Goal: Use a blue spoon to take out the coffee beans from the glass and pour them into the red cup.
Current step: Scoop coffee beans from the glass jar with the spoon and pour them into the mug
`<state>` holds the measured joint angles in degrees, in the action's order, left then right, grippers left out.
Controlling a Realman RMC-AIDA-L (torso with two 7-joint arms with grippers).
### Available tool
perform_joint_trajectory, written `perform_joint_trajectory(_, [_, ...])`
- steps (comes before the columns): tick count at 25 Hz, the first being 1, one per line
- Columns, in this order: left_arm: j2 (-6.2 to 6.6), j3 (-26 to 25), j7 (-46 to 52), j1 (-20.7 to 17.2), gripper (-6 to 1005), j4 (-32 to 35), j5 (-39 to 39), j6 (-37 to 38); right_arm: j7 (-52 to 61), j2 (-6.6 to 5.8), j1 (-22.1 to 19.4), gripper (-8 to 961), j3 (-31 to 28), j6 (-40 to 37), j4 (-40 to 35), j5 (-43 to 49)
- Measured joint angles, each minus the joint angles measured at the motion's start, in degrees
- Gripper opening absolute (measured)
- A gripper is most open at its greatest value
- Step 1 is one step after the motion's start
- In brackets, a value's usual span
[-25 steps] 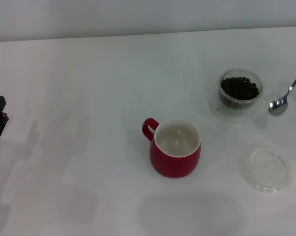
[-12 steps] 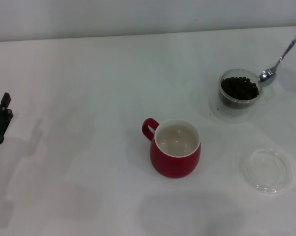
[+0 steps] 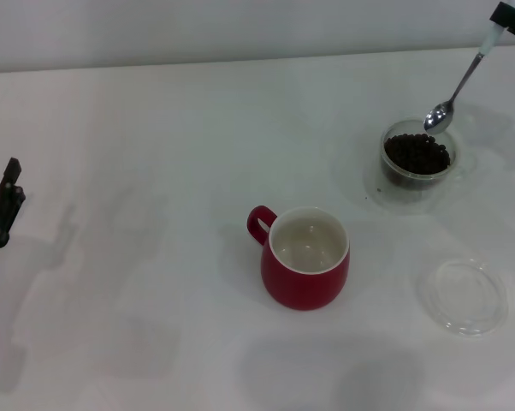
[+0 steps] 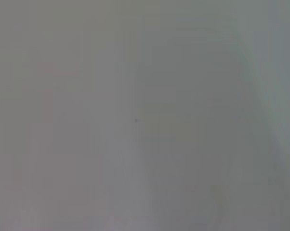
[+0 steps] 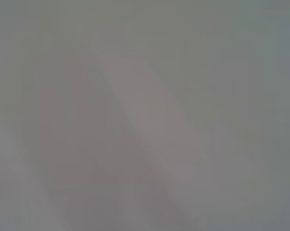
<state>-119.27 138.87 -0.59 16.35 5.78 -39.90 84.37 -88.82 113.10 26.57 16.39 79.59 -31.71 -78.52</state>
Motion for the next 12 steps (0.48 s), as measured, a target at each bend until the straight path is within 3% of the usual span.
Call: perform_joint_trajectory(12, [0.0, -0.1, 0.0, 0.8, 652, 0.5, -0.1, -2.2, -3.5, -0.23, 0.2, 147, 3.7, -0.7, -0.2, 0.2])
